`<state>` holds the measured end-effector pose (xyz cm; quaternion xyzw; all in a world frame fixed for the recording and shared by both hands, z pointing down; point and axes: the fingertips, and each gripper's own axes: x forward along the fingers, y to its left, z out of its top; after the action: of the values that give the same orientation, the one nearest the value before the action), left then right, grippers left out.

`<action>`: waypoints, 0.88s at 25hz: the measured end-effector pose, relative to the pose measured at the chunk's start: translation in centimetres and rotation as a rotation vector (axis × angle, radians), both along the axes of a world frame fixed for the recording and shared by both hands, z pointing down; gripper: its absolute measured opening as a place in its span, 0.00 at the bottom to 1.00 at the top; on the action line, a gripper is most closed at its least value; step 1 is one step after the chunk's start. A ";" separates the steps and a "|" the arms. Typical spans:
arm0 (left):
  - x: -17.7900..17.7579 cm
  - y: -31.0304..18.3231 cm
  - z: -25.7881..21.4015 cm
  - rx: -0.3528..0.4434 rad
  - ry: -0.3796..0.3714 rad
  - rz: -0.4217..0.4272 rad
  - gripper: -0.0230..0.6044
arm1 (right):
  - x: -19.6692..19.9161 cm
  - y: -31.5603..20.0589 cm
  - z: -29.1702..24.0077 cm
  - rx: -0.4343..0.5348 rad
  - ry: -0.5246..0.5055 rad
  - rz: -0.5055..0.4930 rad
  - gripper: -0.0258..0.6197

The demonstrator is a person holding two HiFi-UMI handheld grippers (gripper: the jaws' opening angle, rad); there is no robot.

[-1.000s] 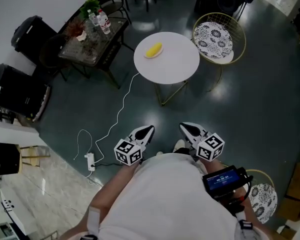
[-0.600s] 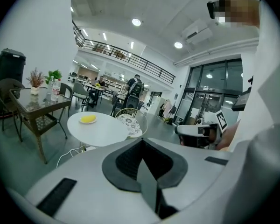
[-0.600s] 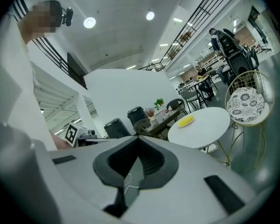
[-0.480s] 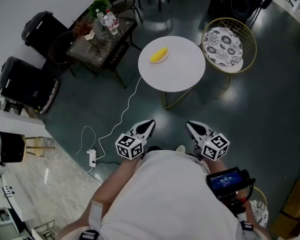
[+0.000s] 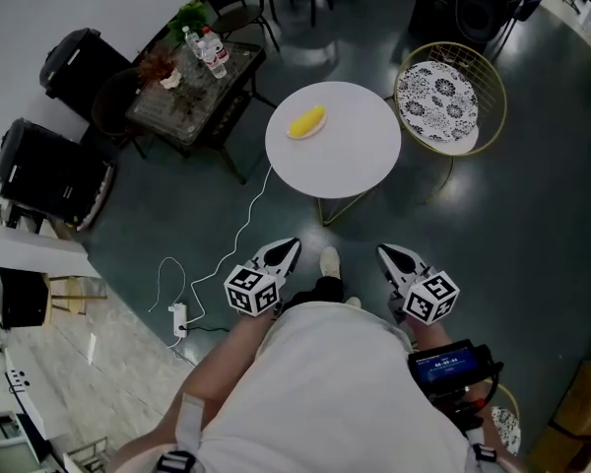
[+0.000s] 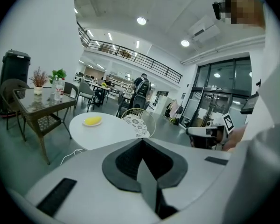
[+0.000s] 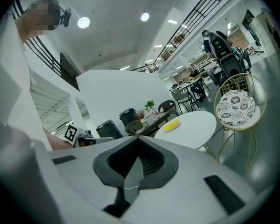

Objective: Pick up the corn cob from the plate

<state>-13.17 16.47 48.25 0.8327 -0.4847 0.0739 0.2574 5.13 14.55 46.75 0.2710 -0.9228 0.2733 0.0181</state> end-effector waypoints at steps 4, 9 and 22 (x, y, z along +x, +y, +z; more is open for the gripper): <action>1.2 -2.4 0.9 -0.006 0.009 0.061 0.05 | 1.2 -1.5 0.5 -0.005 0.025 0.049 0.05; 1.9 -7.5 0.6 -0.007 0.017 0.082 0.05 | 2.8 -4.8 0.4 -0.018 0.061 0.100 0.05; -1.5 -18.8 1.5 -0.043 -0.060 0.118 0.05 | 0.6 -15.3 -0.9 -0.006 0.081 0.232 0.05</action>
<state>-14.69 -2.32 49.79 0.8514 -0.4408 0.1242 0.2558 5.74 -0.70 45.83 0.3866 -0.8830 0.2650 0.0246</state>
